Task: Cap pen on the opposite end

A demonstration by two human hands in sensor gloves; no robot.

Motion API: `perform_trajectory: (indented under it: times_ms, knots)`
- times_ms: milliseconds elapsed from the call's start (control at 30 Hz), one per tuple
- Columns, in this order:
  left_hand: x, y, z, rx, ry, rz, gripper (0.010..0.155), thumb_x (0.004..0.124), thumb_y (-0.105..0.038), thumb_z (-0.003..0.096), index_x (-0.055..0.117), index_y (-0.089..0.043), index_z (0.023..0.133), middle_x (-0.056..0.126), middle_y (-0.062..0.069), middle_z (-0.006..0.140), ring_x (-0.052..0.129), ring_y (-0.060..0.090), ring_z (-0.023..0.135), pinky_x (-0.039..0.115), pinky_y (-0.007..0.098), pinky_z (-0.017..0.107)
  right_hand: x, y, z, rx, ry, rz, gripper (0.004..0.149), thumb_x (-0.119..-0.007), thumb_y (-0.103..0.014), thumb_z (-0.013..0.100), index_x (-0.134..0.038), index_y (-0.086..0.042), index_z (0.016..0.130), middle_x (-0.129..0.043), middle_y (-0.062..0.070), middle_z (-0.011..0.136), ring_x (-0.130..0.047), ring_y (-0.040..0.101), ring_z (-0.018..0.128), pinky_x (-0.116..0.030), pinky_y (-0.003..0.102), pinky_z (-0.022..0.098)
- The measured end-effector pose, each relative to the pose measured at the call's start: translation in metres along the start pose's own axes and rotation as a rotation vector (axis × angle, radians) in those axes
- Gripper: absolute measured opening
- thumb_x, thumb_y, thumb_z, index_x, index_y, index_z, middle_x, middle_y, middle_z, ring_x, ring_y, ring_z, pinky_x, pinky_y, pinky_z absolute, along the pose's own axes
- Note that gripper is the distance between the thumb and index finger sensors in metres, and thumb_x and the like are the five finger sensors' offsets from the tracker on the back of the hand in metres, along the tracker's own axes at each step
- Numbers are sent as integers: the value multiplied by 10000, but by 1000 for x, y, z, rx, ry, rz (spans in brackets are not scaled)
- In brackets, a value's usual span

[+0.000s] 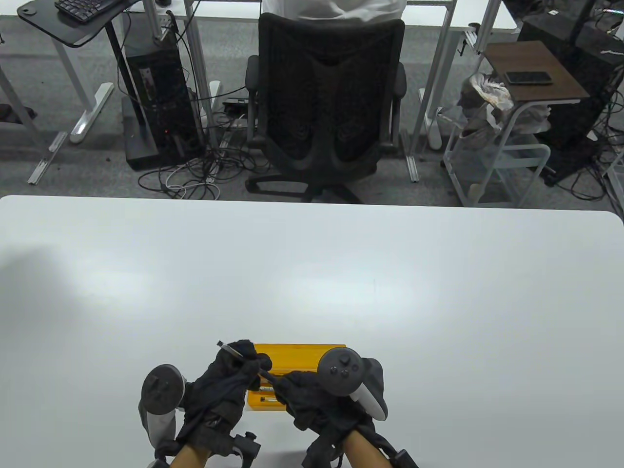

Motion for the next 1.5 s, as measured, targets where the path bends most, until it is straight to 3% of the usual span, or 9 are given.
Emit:
perform_trajectory:
  times_ms: [67,167,233,300,533,667,733,1367,1500]
  knots:
    - [-3,-7,2,30,-29,83,546,793,-338,521,646,-81,980,1001,95,743,968,170,465,570,628,703,5,-7,-1,24,53,-102,468,-645,-472,429,-959,-182,619,-978,-43,324,-950,86,179,-861,374,252]
    - [-59,3,1,-18,-318,33,545,775,-334,548,595,-86,999,963,95,791,943,158,483,578,607,698,21,7,-8,-48,113,-314,459,-673,-469,414,-966,-187,626,-996,-31,342,-969,87,200,-870,366,267]
    - [-80,13,-1,1,-288,28,550,816,-330,541,631,-86,997,977,113,778,943,190,481,554,626,705,42,26,-6,-127,249,-209,457,-720,-443,406,-957,-168,683,-1020,6,402,-994,113,245,-872,379,287]
    - [-81,14,-6,34,-254,153,553,869,-342,528,690,-79,980,1003,125,748,952,216,480,541,662,697,48,36,-2,-174,264,-49,453,-771,-385,399,-930,-157,757,-1019,49,502,-1002,171,332,-854,423,345]
    - [-40,-15,-4,241,-39,575,521,916,-334,491,801,-92,938,992,146,736,897,297,566,459,733,696,46,36,-7,-146,286,-156,456,-766,-295,419,-869,-184,849,-989,64,652,-998,201,466,-840,450,432]
    - [-11,-32,-11,406,88,989,478,835,-322,503,817,-144,946,960,132,772,849,318,647,404,763,694,40,31,-6,-107,263,-195,453,-744,-292,425,-861,-199,853,-975,57,660,-984,199,479,-829,456,444]
    - [-4,-34,-13,434,118,1053,468,811,-314,506,821,-156,946,946,136,781,827,332,678,389,770,695,35,27,-6,-78,258,-227,455,-730,-283,431,-847,-213,865,-963,53,681,-979,201,500,-825,459,458]
    - [18,-29,-15,452,207,1054,462,806,-319,508,823,-170,945,938,129,788,819,330,697,373,775,702,11,13,-4,41,140,-157,462,-718,-290,445,-830,-209,885,-962,50,677,-980,195,493,-828,458,449]
    - [21,-29,-16,465,224,1081,458,800,-308,505,831,-159,936,946,133,781,825,338,696,372,780,699,9,10,-4,42,117,-192,461,-724,-319,451,-847,-168,869,-989,35,552,-980,169,374,-838,441,384]
Point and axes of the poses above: the tracker on the back of each hand, its own y axis roughly to the little-finger side, its own z axis roughly from the wrist to the fingertips, x = y × z, the point moved 2 cm from there along z, roughly from the wrist to the fingertips
